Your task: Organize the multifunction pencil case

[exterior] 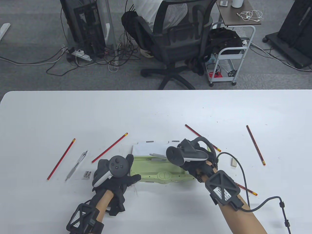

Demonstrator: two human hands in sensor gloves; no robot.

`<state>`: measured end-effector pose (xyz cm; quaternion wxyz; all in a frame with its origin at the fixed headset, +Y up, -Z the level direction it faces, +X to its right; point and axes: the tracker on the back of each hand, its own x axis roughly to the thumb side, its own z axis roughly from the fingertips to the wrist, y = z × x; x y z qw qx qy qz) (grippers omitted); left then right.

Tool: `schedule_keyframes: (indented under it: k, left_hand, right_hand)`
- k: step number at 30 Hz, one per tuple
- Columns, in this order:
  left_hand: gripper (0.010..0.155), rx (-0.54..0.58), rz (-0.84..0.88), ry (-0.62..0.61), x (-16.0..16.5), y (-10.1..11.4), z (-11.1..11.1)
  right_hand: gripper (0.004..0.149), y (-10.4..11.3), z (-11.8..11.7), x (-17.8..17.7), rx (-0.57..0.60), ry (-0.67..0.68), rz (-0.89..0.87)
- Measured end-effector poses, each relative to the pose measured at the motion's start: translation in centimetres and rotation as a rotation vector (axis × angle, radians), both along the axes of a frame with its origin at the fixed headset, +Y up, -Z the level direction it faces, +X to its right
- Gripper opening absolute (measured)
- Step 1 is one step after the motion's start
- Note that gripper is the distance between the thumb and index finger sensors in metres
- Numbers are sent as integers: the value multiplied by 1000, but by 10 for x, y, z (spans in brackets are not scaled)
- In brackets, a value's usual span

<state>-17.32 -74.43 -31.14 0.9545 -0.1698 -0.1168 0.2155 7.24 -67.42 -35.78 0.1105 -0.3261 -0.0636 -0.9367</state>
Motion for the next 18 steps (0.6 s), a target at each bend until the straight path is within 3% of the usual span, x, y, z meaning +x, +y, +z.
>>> schedule_keyframes:
  k: [18]
  left_hand:
    - [91,-4,2,0,0,0,-1]
  right_hand:
    - [45,-20,5,-14,82,62,80]
